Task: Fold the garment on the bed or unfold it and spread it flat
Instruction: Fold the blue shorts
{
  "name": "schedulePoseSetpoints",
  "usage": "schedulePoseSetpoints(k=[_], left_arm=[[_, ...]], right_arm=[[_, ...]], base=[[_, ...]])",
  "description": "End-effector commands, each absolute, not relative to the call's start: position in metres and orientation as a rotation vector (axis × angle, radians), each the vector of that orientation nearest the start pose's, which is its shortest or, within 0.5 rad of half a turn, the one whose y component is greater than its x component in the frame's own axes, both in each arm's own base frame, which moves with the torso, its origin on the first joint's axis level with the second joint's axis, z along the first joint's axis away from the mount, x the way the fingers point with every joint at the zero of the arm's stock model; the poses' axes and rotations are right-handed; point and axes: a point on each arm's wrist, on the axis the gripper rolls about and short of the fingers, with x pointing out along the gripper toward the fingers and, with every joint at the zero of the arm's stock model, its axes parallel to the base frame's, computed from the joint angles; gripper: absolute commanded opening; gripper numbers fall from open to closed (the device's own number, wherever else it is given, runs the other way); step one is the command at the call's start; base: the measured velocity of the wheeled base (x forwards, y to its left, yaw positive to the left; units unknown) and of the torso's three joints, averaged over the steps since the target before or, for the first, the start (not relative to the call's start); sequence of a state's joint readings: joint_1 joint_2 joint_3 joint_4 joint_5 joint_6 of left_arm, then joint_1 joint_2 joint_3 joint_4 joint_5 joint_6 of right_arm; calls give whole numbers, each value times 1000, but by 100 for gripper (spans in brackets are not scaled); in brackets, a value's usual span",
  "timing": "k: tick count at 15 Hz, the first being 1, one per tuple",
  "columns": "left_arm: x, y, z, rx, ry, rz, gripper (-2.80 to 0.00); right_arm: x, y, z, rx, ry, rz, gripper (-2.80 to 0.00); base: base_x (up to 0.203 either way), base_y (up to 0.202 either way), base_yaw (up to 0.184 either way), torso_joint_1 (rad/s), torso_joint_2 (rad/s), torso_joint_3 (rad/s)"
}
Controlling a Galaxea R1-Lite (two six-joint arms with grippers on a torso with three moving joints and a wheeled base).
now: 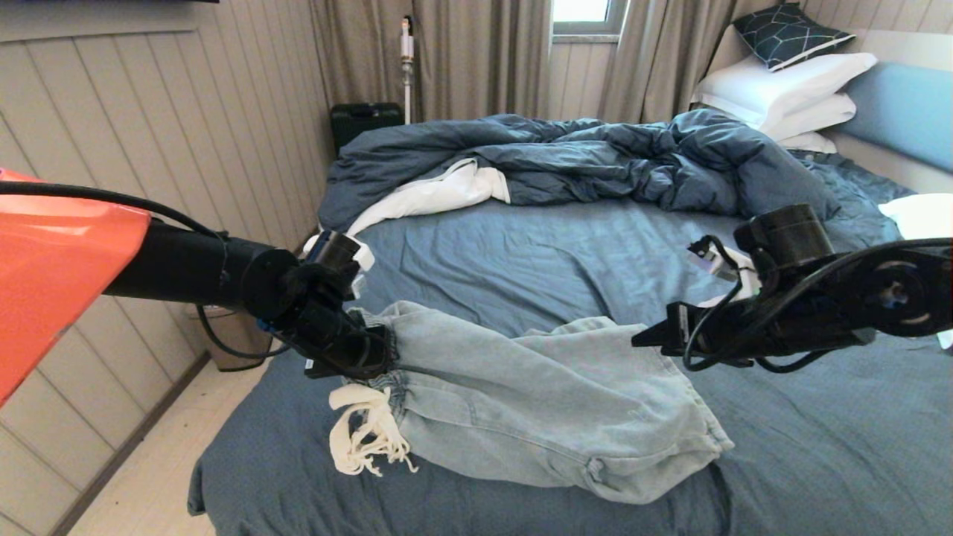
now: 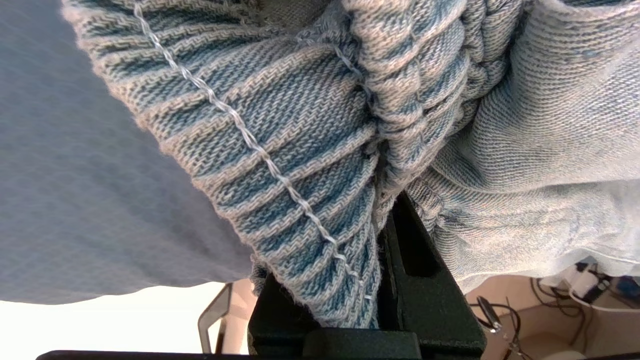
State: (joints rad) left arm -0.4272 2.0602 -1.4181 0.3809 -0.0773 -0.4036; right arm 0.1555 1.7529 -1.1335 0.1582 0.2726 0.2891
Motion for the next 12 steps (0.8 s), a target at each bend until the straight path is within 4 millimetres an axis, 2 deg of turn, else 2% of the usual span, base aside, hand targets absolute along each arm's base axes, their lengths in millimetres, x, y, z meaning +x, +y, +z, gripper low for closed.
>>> schedulePoseSetpoints(k=[1,4,6,10,12], left_arm=[[344,-152,143,-196,1062,-239,-280],[345,-137,156,-182,1030,-218,-280],[344,-128,160,-175,1019,-209,-280],[339,-124,171,-171,1010,-209,-280],[337,-123,182,-165,990,-212,-280]], right_arm=[[318,73,172,279,868,293,-280],[334,94,143,229,942,273,-280],[338,109,124,209,997,289,-280],[351,135,95,186,1063,303,-280],[360,139,74,171,1102,275,-280]], base=[[0,0,0,0,0,0],[0,0,0,0,0,0],[0,0,0,0,0,0],[0,0,0,0,0,0],[0,0,0,0,0,0]])
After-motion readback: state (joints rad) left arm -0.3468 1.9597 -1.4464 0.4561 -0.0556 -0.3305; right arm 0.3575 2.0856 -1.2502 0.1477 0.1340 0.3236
